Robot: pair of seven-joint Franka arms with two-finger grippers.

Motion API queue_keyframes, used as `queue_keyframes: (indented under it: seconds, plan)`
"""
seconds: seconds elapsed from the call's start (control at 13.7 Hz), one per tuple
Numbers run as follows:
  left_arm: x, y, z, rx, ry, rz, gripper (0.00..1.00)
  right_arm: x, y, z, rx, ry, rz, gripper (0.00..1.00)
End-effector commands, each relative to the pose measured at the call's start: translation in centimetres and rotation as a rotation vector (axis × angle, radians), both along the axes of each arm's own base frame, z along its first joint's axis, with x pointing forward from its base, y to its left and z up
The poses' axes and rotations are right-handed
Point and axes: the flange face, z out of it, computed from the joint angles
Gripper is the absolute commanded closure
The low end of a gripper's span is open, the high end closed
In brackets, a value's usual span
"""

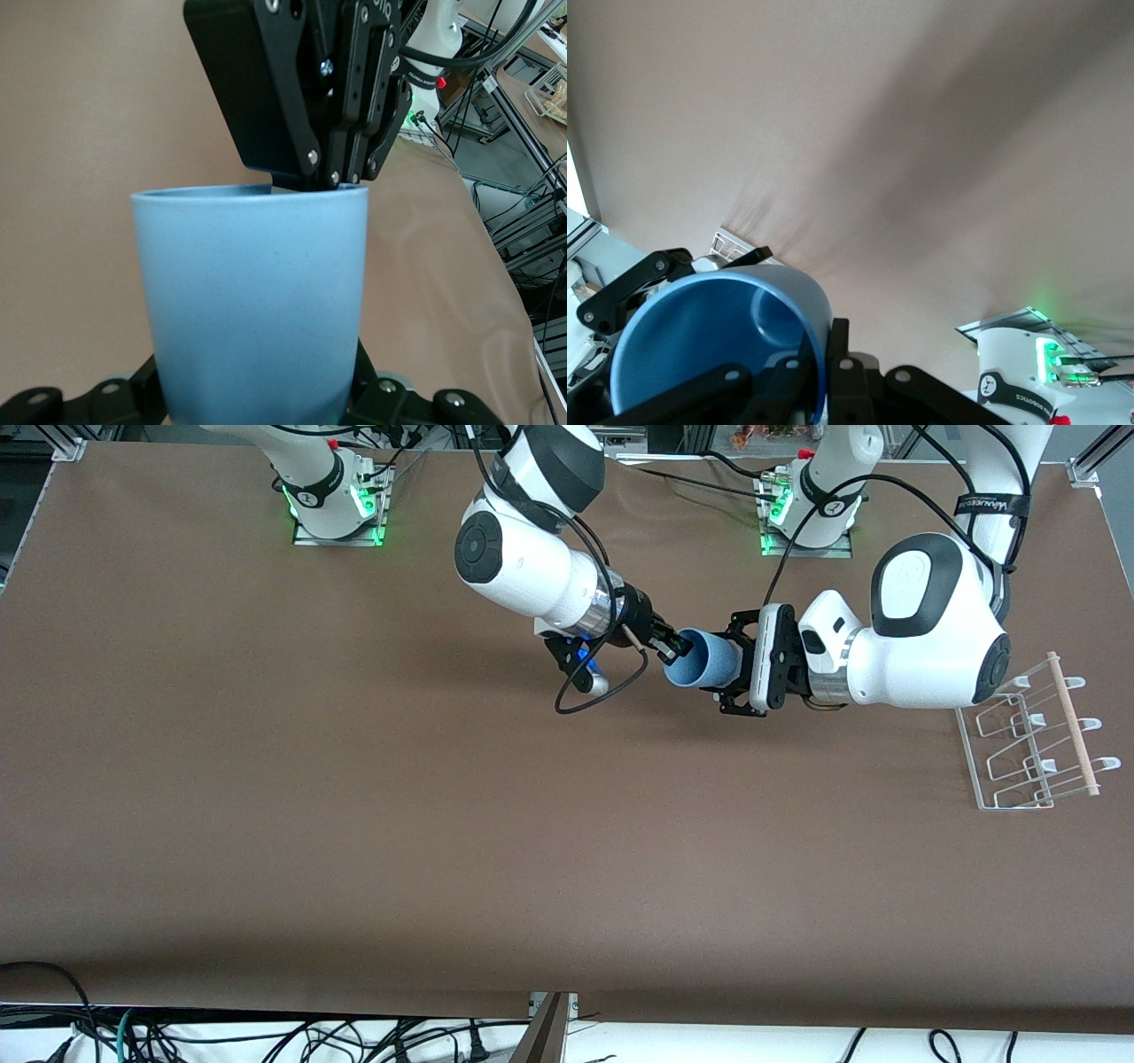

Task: Transfer cup to left arm and place on rack
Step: 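Open the right gripper and release the cup to the left gripper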

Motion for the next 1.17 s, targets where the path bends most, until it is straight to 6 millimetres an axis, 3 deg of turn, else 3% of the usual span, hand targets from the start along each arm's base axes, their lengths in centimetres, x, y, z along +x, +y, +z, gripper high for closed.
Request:
queue_keyframes:
  seconds: [0.0, 0.22, 0.51, 0.58, 0.66, 0.8, 0.95, 1.02, 1.09]
  plan:
    - [-1.2, 0.0, 0.5, 0.006, 0.009, -0.017, 0.85, 0.6, 0.2, 0.4, 0.018, -0.004, -0.017, 1.00]
    - [-1.0, 0.2, 0.5, 0.007, 0.010, -0.011, 1.00, 0.6, 0.2, 0.4, 0.019, -0.004, -0.016, 1.00]
    - [-0.1, 2.4, 1.7, 0.046, 0.020, 0.000, 1.00, 0.6, 0.2, 0.4, 0.018, -0.001, -0.017, 1.00]
    - [0.1, 3.3, 2.2, 0.054, 0.025, 0.004, 1.00, 0.6, 0.2, 0.4, 0.019, -0.002, -0.018, 0.85]
    - [0.4, 4.9, 2.5, 0.071, 0.034, 0.006, 1.00, 0.7, 0.2, 0.4, 0.018, -0.001, -0.019, 0.49]
    - [0.6, 7.3, 2.5, 0.104, 0.051, 0.006, 1.00, 0.7, 0.2, 0.6, 0.021, -0.004, -0.020, 0.43]
    - [0.5, 8.4, 2.4, 0.104, 0.071, 0.010, 1.00, 0.7, 0.1, 0.7, 0.019, -0.003, -0.018, 0.40]
    - [0.6, 9.7, 2.4, 0.112, 0.077, 0.025, 1.00, 1.0, -0.3, 0.9, 0.017, -0.006, -0.019, 0.31]
    - [0.9, 10.9, 3.0, 0.157, 0.066, 0.019, 1.00, 1.9, -1.4, 1.2, 0.008, -0.012, -0.027, 0.10]
